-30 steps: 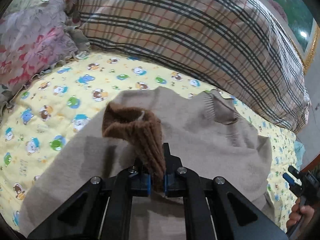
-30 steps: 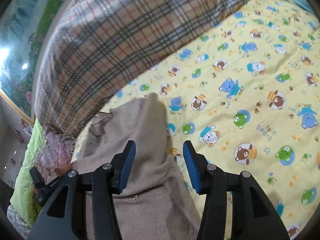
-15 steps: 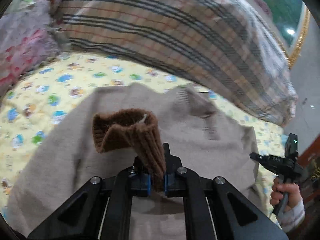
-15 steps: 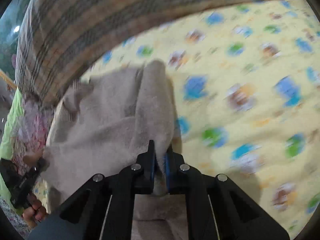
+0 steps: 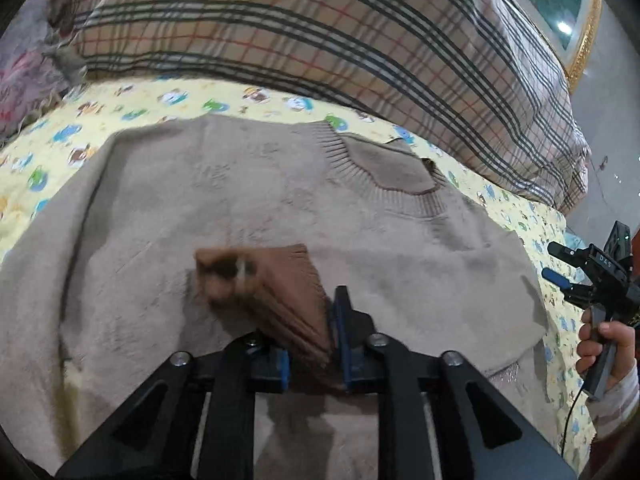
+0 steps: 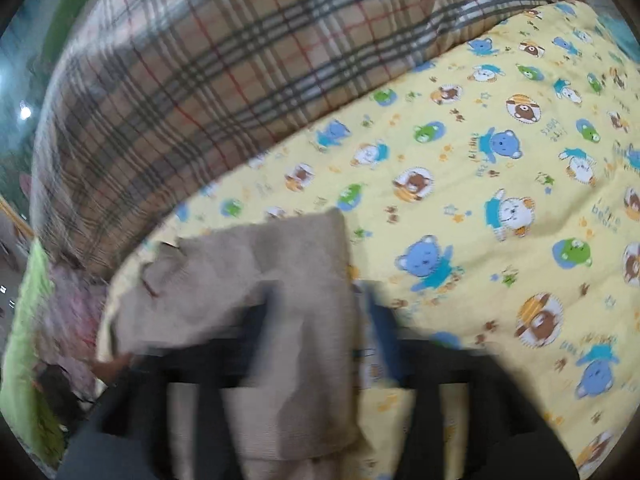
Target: Fold small clothes
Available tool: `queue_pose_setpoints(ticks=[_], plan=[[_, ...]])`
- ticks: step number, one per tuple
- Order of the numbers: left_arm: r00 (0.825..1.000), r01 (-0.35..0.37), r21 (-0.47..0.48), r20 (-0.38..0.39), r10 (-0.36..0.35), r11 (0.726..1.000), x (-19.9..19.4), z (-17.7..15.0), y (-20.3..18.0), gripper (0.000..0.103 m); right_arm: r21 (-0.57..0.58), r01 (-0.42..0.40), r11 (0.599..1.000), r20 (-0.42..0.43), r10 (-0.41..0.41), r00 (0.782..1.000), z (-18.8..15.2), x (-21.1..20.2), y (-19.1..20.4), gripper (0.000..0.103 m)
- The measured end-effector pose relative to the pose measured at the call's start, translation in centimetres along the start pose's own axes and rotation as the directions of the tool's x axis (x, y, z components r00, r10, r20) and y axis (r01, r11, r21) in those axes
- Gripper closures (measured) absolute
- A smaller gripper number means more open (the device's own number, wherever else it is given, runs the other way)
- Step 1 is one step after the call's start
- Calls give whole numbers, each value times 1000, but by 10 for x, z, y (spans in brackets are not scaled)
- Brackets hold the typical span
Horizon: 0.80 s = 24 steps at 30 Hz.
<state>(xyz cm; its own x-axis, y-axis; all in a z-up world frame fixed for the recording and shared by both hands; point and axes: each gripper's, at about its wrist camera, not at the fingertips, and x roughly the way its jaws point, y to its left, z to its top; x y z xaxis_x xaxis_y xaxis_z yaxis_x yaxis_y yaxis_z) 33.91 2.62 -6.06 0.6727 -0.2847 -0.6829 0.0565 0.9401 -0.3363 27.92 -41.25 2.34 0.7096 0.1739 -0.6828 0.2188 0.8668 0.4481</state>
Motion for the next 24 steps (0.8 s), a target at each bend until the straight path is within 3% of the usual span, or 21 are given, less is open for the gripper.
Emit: queue_pose_setpoints(ticks=[3,4,5,6,8,9,11,14,16,18,19,21,24], plan=[[1000,-13,-8,-14,12,1000,2,-1,9,79,-47,71,996,-62,-74,995,-10,18,13,29],[1000,-10,-15,-17,10,1000,3,0,12,79,-50,79,996,-94,-83,992,-14,26,14,36],[1000,-6,-19,-21,6,1000,2,0,16,80,-58,61,996,-120,-68,990,-19,32,14,78],[1000,-4,-12,-16,4,1000,-1,2,15,81,-72,58,996,-150,-68,986,-21,37,15,95],[1000,-14,17,7,14,1000,-8,4,12,82,-109,85,990,-143,-100,985,-23,36,19,95],[998,-64,48,18,64,997,-9,6,10,82,-122,109,986,-125,-125,984,-21,33,20,96],[989,-133,64,-56,137,989,6,3,15,82,-113,170,979,-105,-182,978,-19,31,13,96],[988,-124,45,-82,127,991,2,-2,25,82,-98,175,980,-149,-189,971,-26,39,10,92],[989,-133,43,-63,136,990,-18,-4,25,82,-80,171,982,-104,-179,978,-30,22,16,78],[992,-111,30,-49,113,993,-47,-8,28,80,-54,135,989,-60,-138,989,-34,2,21,54],[993,-107,23,-49,108,994,-59,-11,31,79,-38,93,995,-37,-94,995,-37,-11,25,52],[994,-95,3,-61,95,995,-87,-21,40,59,-35,20,999,-26,-21,999,-47,-30,37,52],[995,-62,-24,-86,60,998,-140,-50,62,40,-42,-76,996,-37,74,997,-68,-52,57,52]])
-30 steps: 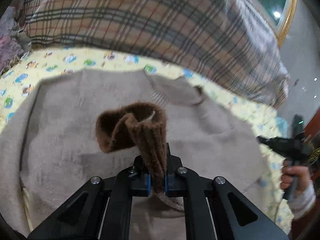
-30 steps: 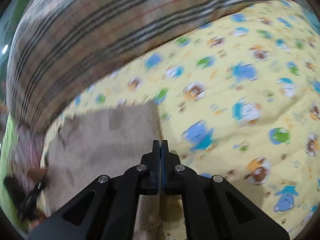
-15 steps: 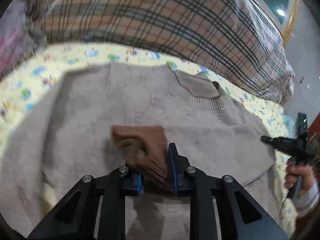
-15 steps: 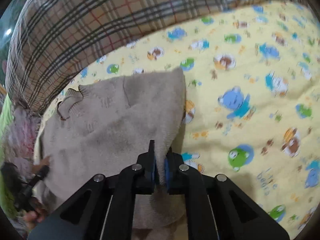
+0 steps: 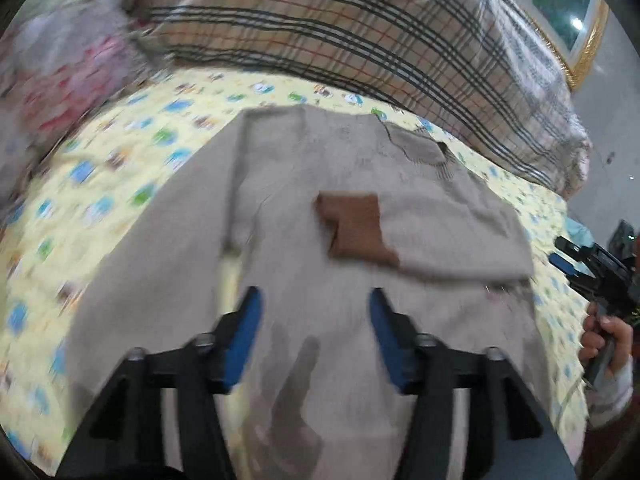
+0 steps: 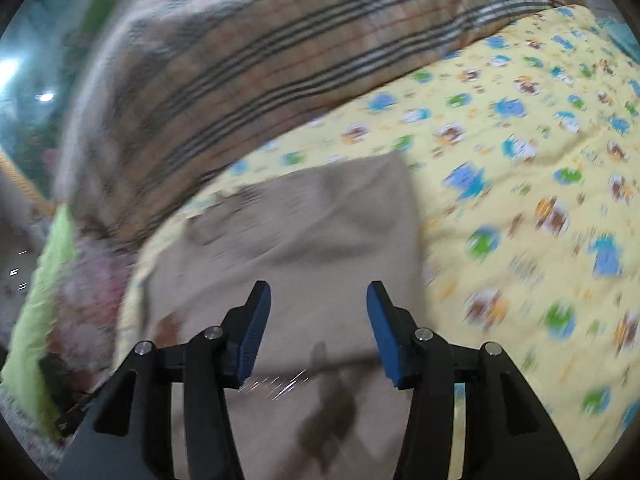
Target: Fold small clothes
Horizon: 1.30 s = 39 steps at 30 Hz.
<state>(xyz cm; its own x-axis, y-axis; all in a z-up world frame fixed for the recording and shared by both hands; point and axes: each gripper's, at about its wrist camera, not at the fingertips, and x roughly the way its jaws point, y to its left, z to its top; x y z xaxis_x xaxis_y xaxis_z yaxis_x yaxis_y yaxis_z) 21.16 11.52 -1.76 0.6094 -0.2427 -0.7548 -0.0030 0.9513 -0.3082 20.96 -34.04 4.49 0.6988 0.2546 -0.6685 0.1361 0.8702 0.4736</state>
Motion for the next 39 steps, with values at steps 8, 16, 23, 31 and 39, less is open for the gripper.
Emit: queue_pose_setpoints(ticks=[8,16,23,31,39], plan=[[977,-123,134,-155,144,983,-65,-112,26,31,-7,-150,989,-92,149,985,-76,-15,45,51],[921,-226,289,-248,301,930,-34,-144,11,30,-13,-196,981,-151,192,970,-124,-15,72,51],[937,-161,178,-280,207,971,-37,-119,45,92,11,-206,978,-147,206,968,-146,-21,82,51],[960,119,-120,-241,-145,986,-60,-104,81,94,10,-202,979,-136,202,970,-153,-26,81,51],[900,418,-107,-87,-427,902,-73,-22,8,95,9,-233,972,-125,232,965,-154,-31,83,51]])
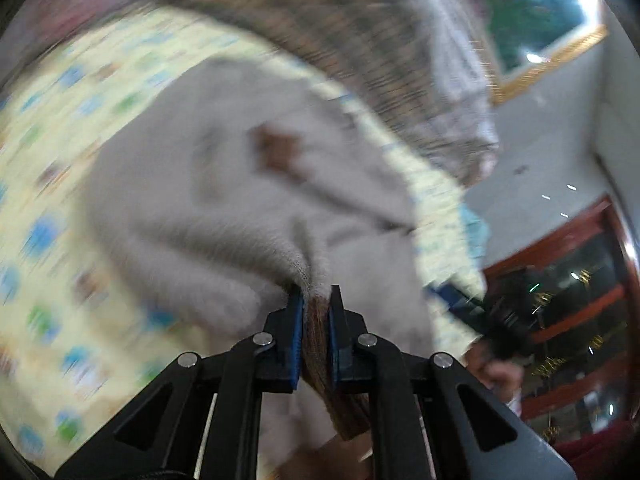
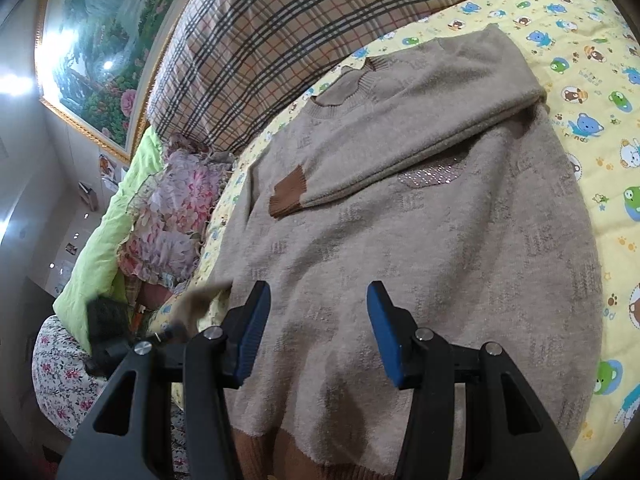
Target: Fold small clothes
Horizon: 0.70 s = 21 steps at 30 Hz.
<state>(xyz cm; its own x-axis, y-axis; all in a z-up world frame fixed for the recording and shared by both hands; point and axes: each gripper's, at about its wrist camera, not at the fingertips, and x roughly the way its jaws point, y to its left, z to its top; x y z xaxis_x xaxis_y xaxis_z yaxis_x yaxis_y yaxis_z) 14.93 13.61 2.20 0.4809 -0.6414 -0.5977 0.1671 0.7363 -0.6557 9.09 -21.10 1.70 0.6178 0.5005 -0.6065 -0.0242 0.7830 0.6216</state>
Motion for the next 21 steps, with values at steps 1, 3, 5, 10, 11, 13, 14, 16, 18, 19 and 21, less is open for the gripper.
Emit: queue_pose_setpoints(ticks=[1,3,5,10,11,13,14,16,18,19,21], plan=[[1000,26,32,5,-27,999,13,14,-17,95,-1,-5,1000,6,5,1000,0,-2,0,51],[998,61,81,4,-62,995,39,33,-46,95,5,-3,1000,21,3,1000,2,-6,-1,51],[996,89,118,-16,-88,989,79,47,-73,94,19,0,1000,31,0,1000,5,-8,-6,51],[996,21,173,-90,-5,985,181,55,-92,92,69,42,997,44,-45,998,11,-11,-26,51],[994,5,169,-112,14,986,196,53,-88,91,77,51,996,47,-55,997,13,-11,-29,51],[989,-47,176,-133,71,983,209,46,-79,86,88,73,993,52,-78,996,15,-10,-36,48],[986,-65,179,-137,90,982,209,41,-80,80,92,89,992,52,-94,994,16,-8,-39,41],[989,-65,182,-119,88,981,187,33,-74,71,84,121,989,44,-125,991,17,-5,-41,36],[991,-99,177,-67,112,979,152,26,-64,44,35,132,991,42,-133,990,18,-1,-36,36],[991,-120,174,-33,127,977,136,22,-60,39,-1,149,989,41,-148,988,19,2,-31,36],[982,-188,160,59,181,969,97,10,-45,29,-83,182,980,39,-179,983,21,10,-18,35]])
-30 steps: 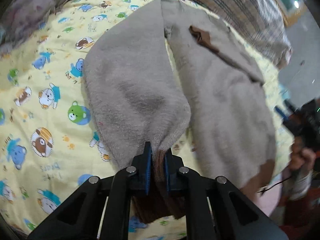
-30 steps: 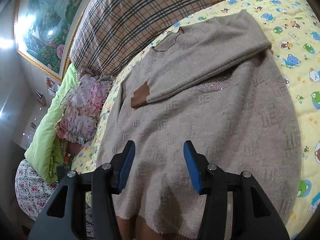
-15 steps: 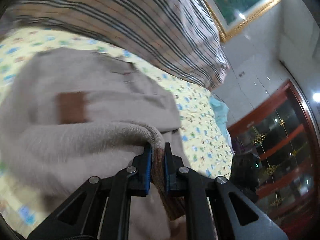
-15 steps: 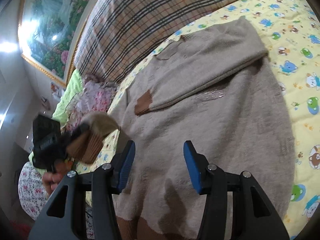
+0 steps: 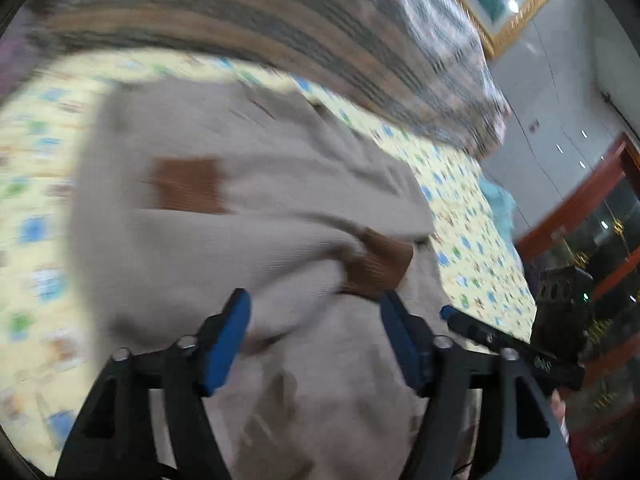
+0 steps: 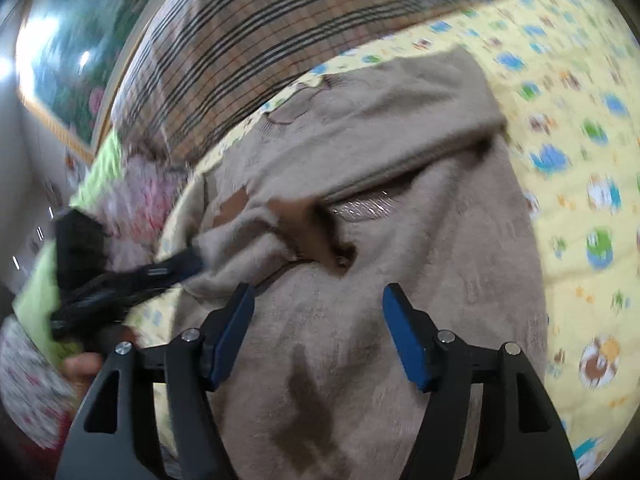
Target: Fold small clothes
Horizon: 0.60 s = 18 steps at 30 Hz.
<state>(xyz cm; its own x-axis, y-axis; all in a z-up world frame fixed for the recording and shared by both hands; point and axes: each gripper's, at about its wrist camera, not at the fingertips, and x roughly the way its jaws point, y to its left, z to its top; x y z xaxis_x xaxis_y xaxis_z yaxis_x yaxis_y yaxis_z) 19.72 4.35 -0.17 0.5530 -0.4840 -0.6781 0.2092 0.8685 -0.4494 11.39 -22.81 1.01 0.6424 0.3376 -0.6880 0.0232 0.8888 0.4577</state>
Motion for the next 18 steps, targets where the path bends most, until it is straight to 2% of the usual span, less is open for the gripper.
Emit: queue_pose_setpoints(ticks=[2,3,4,6,8,9,10,12,13,15,18], plan=[[995,-96,-6,36,96,995,-23,-8,24,26,-68,20,997,2,-20,1000,6,9,11,34],[986,-165,-6,40,165,986,-28,-13,39,26,-89,39,995,8,-38,999,9,14,13,34],[980,-195,-5,27,195,981,-28,-16,47,26,-99,68,993,16,-67,998,14,21,12,33],[967,-254,-9,-9,254,967,-19,-21,66,26,-67,110,992,14,-109,994,29,40,3,33],[959,-282,-19,-11,282,959,-12,-23,76,26,-20,85,996,-40,-86,996,43,66,-8,33],[949,-315,-37,-13,315,948,-7,-21,83,26,-1,61,998,-70,-60,996,48,77,-12,34],[943,-332,-47,-14,331,942,-6,-21,92,26,24,9,1000,-100,-7,995,51,87,-14,38],[935,-355,-67,-11,355,932,4,-15,99,26,28,-13,1000,-149,17,989,54,99,-12,97],[933,-361,-69,-12,361,930,9,-12,102,26,14,-17,1000,-159,19,987,55,100,-8,97],[926,-376,-60,-5,376,925,19,-2,104,26,14,-63,998,-128,64,990,64,89,-4,97],[924,-382,-55,10,383,923,34,13,102,26,35,-135,990,27,134,991,106,36,-6,97]])
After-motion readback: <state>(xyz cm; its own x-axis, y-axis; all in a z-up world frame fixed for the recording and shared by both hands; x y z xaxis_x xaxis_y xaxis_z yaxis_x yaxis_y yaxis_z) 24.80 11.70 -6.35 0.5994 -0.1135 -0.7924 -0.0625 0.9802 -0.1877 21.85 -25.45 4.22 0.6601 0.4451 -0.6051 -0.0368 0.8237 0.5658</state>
